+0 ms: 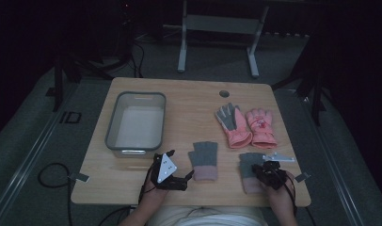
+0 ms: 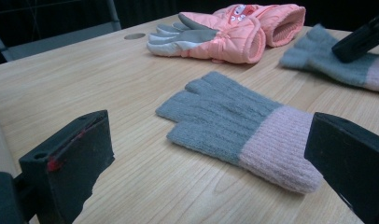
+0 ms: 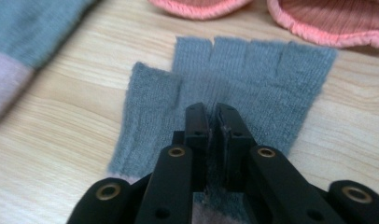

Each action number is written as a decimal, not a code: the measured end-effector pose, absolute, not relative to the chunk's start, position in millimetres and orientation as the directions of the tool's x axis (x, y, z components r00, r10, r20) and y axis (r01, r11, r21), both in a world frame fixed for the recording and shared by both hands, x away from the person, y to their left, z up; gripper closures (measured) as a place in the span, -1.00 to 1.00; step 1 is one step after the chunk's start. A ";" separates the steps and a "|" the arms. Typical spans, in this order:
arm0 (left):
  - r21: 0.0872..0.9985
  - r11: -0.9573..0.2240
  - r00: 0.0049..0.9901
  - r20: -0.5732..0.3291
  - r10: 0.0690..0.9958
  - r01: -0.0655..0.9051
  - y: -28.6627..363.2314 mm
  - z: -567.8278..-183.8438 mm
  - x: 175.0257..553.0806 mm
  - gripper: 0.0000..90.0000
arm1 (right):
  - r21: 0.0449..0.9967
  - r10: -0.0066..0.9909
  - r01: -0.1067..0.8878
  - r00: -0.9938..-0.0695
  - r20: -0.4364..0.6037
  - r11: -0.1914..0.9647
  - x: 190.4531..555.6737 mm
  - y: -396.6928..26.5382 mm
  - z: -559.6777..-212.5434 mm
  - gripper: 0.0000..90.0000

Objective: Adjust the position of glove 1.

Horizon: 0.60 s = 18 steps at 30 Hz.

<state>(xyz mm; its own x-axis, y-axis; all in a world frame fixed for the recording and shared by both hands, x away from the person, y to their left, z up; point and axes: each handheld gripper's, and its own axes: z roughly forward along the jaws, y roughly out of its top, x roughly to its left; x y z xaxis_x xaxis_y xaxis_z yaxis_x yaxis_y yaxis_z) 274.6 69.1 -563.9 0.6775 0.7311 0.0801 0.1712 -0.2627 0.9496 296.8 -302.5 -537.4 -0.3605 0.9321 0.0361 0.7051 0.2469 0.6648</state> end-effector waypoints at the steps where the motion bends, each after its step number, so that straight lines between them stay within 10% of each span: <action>1: 0.950 -0.262 0.677 0.080 0.731 0.171 69.1 -563.9 274.6 -0.98 | 0.665 0.933 0.706 -0.359 0.038 0.245 297.0 -302.9 -538.4 0.80; 11: 0.949 -0.264 0.681 0.079 0.728 0.171 69.1 -563.9 274.9 -0.98 | 0.672 0.922 0.692 -0.385 0.032 0.266 297.8 -305.0 -536.8 0.59; 18: 0.950 -0.263 0.681 0.080 0.728 0.169 68.9 -563.9 274.8 -0.98 | 0.701 0.804 0.546 -0.591 -0.065 0.459 301.3 -309.6 -521.0 0.49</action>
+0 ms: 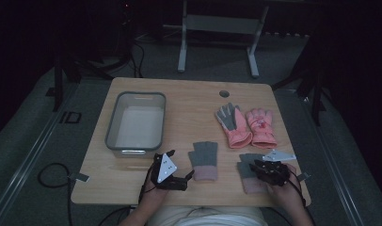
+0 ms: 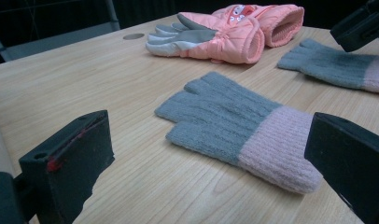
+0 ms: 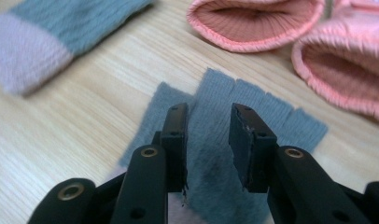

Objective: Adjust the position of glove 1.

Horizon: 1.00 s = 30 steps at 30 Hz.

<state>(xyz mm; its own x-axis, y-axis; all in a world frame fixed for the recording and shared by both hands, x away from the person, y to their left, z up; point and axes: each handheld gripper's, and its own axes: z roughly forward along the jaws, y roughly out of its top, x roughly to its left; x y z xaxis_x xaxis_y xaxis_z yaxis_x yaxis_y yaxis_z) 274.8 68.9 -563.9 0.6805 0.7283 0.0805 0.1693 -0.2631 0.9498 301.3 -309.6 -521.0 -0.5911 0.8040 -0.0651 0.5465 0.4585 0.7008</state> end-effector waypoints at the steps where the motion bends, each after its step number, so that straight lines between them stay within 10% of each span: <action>1: 0.950 -0.263 0.679 0.081 0.729 0.169 68.9 -563.9 274.7 -0.98 | 0.694 0.791 0.539 -0.607 -0.073 0.477 302.9 -310.2 -520.7 0.48; 19: 0.951 -0.257 0.675 0.077 0.734 0.171 69.1 -563.9 274.8 -0.98 | 0.635 0.760 0.588 -0.650 0.003 0.500 311.4 -327.5 -539.3 0.44; 30: 0.951 -0.256 0.675 0.075 0.734 0.172 69.4 -563.9 275.0 -0.98 | 0.645 0.802 0.624 -0.597 0.028 0.442 307.1 -323.3 -539.3 0.90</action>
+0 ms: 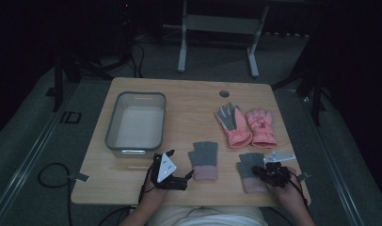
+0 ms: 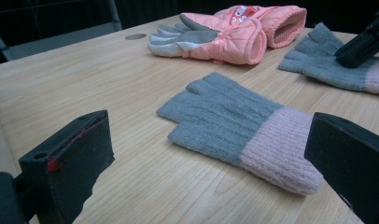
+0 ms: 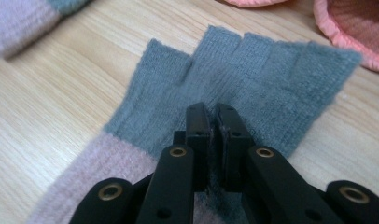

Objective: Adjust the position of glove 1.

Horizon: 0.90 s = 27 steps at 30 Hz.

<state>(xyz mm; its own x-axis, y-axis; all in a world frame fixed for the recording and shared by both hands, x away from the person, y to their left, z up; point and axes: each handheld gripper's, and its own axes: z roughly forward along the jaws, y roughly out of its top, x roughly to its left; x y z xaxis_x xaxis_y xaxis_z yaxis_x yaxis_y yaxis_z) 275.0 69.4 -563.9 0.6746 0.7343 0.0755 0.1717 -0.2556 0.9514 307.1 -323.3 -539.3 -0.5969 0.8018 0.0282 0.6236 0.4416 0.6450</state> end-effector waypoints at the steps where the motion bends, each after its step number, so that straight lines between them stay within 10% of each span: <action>1: 0.952 -0.255 0.675 0.075 0.734 0.171 69.5 -563.9 275.0 -0.98 | 0.653 0.805 0.626 -0.592 0.043 0.426 306.6 -323.6 -536.5 0.91; 27: 0.952 -0.252 0.678 0.070 0.731 0.173 70.6 -563.9 275.3 -0.98 | 0.822 0.708 0.449 -0.701 0.082 0.350 339.7 -223.2 -437.1 0.91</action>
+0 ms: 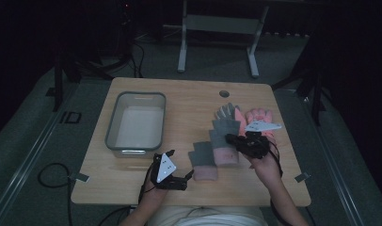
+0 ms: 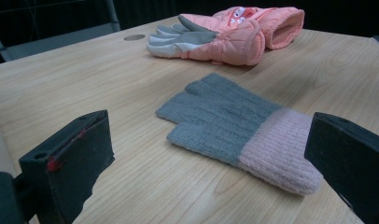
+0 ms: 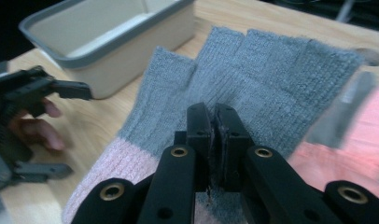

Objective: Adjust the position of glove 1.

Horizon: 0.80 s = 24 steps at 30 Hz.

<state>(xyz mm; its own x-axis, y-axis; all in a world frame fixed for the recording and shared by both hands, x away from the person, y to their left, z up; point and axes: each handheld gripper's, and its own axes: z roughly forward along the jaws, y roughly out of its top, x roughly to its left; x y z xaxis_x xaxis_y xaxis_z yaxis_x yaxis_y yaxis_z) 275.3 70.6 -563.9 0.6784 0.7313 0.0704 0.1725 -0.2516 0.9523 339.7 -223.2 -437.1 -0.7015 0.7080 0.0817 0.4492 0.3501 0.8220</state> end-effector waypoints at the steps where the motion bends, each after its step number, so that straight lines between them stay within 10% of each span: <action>1: 0.952 -0.252 0.678 0.071 0.731 0.172 70.7 -563.9 275.4 -0.98 | 0.822 0.702 0.449 -0.707 0.086 0.351 340.1 -218.4 -438.7 0.91; 24: 0.953 -0.247 0.680 0.066 0.730 0.172 70.9 -564.0 275.3 -0.98 | 0.725 0.702 0.567 -0.693 0.164 0.391 345.1 -173.0 -510.3 0.91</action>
